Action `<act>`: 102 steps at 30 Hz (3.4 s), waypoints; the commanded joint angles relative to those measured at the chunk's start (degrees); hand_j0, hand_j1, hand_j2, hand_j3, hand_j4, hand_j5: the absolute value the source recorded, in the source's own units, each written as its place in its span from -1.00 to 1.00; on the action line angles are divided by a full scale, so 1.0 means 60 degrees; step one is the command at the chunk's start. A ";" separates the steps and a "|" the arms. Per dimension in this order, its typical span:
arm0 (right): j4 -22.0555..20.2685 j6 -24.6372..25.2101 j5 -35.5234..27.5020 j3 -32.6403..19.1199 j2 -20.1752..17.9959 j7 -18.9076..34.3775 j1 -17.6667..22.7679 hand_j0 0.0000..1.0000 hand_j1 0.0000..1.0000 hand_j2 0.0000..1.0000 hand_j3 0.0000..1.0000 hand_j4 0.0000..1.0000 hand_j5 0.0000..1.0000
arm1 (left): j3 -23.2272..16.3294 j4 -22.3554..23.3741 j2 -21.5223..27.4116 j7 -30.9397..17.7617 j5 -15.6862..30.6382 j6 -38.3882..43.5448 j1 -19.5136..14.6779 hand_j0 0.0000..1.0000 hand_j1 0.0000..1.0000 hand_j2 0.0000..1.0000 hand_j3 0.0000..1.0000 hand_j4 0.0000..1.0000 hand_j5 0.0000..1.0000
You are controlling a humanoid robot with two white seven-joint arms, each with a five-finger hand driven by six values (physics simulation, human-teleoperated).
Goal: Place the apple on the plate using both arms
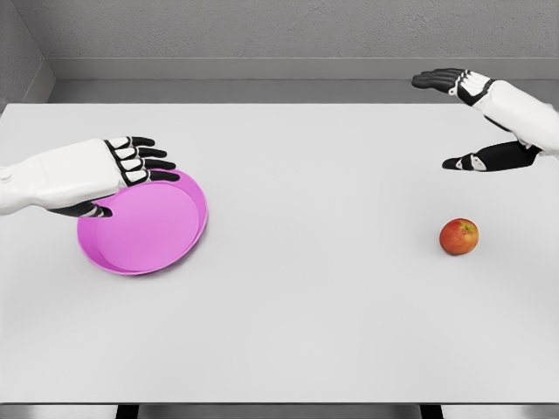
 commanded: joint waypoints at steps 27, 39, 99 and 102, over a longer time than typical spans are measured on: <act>0.0509 0.0029 -0.1306 0.0141 -0.2637 -0.0005 0.1318 1.00 1.00 1.00 1.00 1.00 1.00 | -0.0002 -0.0027 0.0005 0.0005 0.0060 0.0003 0.0029 1.00 1.00 1.00 1.00 1.00 1.00; 0.0407 0.0029 -0.1248 0.0141 -0.2651 -0.0005 0.1128 1.00 1.00 1.00 1.00 1.00 1.00 | -0.0017 -0.0027 0.0005 0.0005 0.0060 0.0003 0.0029 1.00 1.00 1.00 1.00 1.00 1.00; 0.2911 0.0029 -0.0208 0.2251 -0.1289 -0.0005 0.1391 1.00 1.00 1.00 1.00 1.00 1.00 | -0.0046 -0.0027 -0.0039 0.0005 0.0060 0.0003 0.0176 1.00 1.00 1.00 1.00 1.00 1.00; 0.2970 0.0029 -0.0208 0.2397 -0.1289 -0.0005 0.1333 1.00 1.00 1.00 1.00 1.00 1.00 | -0.0046 -0.0027 -0.0039 0.0005 0.0060 0.0003 0.0176 1.00 1.00 1.00 1.00 1.00 1.00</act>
